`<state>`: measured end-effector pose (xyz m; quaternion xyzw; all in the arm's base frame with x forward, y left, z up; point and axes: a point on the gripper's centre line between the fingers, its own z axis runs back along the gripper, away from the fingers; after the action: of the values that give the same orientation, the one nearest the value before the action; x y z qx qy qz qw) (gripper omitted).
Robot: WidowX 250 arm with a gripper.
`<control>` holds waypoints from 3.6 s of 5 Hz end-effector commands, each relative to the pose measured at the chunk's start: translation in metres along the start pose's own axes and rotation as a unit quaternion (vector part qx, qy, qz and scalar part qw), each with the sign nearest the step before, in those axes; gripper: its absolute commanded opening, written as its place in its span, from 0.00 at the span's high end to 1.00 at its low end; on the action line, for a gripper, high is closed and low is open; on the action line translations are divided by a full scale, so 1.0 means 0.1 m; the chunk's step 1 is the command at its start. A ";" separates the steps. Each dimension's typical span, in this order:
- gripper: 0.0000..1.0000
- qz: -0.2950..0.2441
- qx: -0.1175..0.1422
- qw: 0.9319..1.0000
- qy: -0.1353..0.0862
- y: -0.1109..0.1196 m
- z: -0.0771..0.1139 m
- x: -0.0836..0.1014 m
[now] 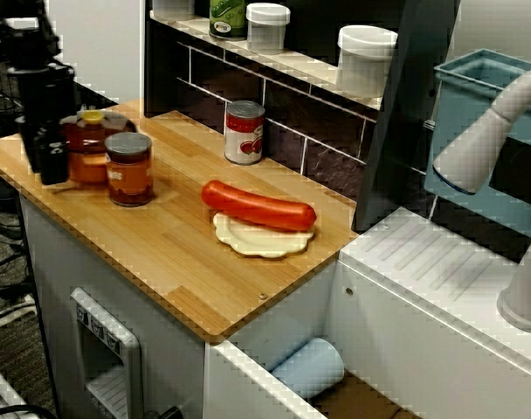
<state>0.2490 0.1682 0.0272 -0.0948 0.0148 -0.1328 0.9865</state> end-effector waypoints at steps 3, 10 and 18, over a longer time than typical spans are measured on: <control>0.00 0.001 -0.052 0.999 -0.009 -0.10 0.09 0.24; 0.00 0.142 0.086 0.978 -0.129 0.08 0.61 0.03; 0.00 0.162 0.175 0.955 -0.175 0.65 0.76 0.21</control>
<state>0.2889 0.2326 0.0732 0.0411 -0.1438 0.0489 0.9875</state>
